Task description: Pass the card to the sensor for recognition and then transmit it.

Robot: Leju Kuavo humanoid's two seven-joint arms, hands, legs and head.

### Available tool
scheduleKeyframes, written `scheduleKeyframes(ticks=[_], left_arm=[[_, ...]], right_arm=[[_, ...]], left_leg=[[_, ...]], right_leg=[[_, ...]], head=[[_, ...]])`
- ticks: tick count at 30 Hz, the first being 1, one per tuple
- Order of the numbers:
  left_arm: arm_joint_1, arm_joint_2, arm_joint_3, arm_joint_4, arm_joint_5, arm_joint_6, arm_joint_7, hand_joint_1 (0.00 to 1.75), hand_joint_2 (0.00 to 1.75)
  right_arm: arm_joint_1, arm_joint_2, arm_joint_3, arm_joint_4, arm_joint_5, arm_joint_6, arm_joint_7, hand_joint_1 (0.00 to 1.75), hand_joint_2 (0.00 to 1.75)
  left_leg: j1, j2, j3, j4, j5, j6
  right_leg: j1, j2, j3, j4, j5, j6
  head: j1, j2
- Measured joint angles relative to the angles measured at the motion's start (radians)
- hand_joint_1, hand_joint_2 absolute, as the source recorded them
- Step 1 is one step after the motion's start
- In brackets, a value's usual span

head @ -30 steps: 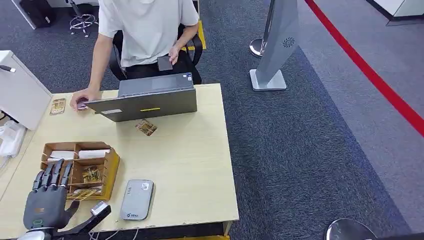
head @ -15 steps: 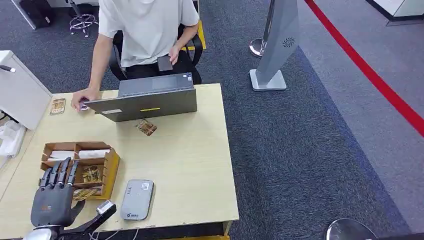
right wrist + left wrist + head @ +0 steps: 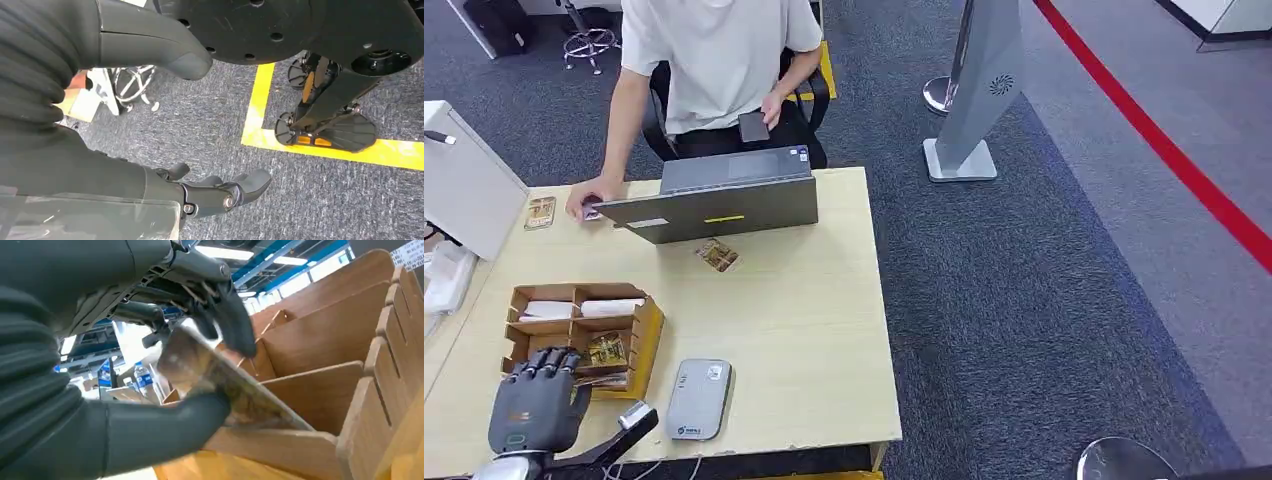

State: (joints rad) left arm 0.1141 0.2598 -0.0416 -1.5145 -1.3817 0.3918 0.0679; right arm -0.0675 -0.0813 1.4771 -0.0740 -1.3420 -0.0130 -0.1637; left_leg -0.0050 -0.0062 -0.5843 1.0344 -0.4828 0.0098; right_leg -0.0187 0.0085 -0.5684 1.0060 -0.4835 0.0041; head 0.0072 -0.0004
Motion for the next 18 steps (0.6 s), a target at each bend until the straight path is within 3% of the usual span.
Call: scheduleKeyframes(ticks=[18], left_arm=[[0.000,0.016,-0.005,0.001,0.015,-0.022,0.001,1.75,1.75]], right_arm=[[0.000,0.000,0.006,0.000,-0.001,0.001,0.000,0.00,1.75]], left_leg=[[0.000,0.000,0.000,0.000,0.000,0.000]], right_leg=[[0.000,0.000,0.000,0.000,0.000,0.000]], head=[[0.000,0.000]])
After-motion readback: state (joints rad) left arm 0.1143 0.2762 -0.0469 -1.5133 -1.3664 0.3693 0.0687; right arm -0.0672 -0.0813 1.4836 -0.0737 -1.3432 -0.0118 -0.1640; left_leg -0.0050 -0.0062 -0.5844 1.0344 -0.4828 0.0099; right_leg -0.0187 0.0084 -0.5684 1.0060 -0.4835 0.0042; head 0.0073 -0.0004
